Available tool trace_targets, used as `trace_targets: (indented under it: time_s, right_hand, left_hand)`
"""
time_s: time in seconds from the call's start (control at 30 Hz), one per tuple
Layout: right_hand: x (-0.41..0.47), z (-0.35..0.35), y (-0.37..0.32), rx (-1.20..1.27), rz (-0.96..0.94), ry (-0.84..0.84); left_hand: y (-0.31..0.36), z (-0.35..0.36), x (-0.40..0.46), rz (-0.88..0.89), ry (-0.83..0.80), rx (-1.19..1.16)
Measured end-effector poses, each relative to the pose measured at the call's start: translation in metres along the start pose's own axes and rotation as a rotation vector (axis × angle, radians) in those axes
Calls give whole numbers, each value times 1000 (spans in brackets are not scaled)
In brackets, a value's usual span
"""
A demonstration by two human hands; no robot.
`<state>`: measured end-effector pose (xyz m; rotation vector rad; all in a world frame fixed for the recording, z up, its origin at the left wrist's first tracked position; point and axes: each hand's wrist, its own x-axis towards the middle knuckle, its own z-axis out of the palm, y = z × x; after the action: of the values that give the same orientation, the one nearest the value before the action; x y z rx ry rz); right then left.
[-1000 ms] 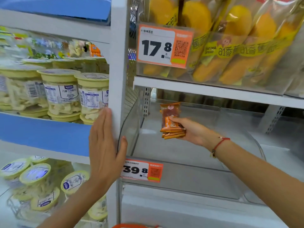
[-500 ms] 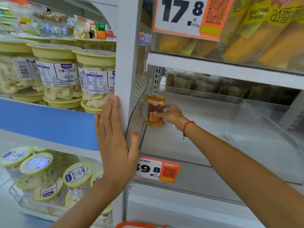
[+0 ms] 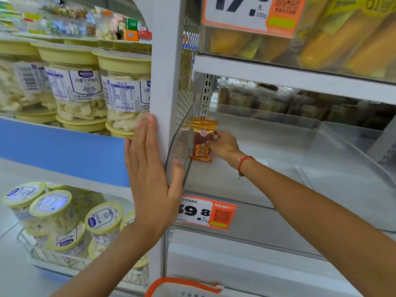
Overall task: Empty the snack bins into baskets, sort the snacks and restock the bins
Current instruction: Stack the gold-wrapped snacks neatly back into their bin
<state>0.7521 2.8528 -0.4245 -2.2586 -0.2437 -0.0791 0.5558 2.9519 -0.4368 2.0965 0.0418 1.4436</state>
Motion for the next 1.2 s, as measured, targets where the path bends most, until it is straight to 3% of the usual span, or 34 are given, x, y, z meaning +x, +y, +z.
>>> trace_targets:
  time_s: [0.1,0.27,0.5,0.8,0.9,1.0,1.13,1.2]
  right_hand:
    - [-1,2,-1,-83,-79,-61]
    - [8,-2,7,101,83,-20]
    - [10,-5,9,39,27,-73]
    - [-40,-70,-16,-94,37,-292]
    - [-74,-94,-23,-282,-138,-251]
    - [-117,-116,-30,-264,-420,-228]
    - [-191,-144,-23,-392,-687,-224]
    - [-225,-152,-6,-592,-691,-303]
  left_hand:
    - [0,0,0,-2,2,2]
    - [-1,1,0,5,2,7]
    - [-2,1,-1,12,4,7]
    - [-2,-6,-1,18,-51,58]
    - [1,-14,-1,-19,-122,82]
    - [15,-29,3,-61,-107,127]
    - [55,-57,3,171,-84,169]
    - [76,-69,-4,222,-274,196]
